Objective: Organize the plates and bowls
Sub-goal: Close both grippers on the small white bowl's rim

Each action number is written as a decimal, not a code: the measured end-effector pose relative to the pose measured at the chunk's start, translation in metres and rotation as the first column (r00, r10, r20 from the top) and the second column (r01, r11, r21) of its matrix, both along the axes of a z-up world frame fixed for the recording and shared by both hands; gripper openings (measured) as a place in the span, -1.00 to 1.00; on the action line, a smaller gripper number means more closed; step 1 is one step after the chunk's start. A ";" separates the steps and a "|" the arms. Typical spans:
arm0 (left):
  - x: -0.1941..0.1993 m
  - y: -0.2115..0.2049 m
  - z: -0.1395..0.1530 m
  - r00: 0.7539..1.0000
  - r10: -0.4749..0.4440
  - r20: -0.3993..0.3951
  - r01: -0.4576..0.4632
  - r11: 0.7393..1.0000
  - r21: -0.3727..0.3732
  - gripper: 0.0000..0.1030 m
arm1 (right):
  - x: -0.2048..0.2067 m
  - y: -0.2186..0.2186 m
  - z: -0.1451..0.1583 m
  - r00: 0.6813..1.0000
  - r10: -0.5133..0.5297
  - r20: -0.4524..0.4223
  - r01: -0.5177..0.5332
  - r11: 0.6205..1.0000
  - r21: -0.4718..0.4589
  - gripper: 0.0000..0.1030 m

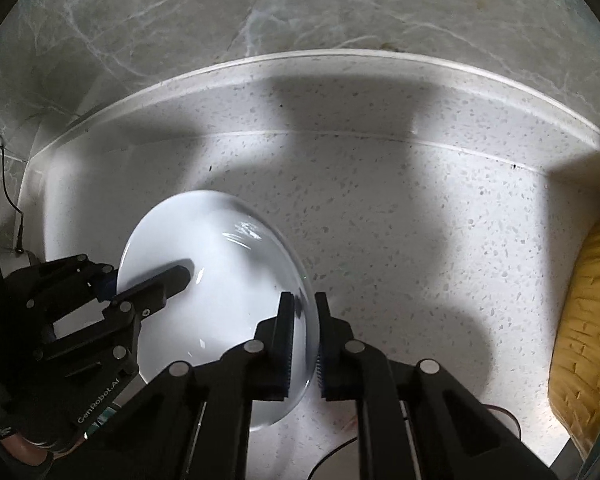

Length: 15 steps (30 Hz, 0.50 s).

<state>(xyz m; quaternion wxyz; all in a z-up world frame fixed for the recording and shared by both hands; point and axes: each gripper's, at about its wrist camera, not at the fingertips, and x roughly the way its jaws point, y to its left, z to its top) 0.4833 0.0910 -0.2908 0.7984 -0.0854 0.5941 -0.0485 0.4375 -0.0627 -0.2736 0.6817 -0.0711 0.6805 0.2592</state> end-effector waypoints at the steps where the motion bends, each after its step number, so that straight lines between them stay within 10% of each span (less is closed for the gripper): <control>1: -0.006 -0.003 -0.001 1.000 -0.002 -0.002 0.002 1.000 0.002 -0.84 | -0.001 -0.002 0.001 1.000 -0.003 0.001 0.003 1.000 0.001 -0.81; 15: -0.054 -0.033 0.062 0.999 0.005 0.047 -0.002 0.999 -0.046 -0.85 | -0.019 -0.023 0.058 0.998 -0.032 0.051 0.028 0.997 0.073 -0.81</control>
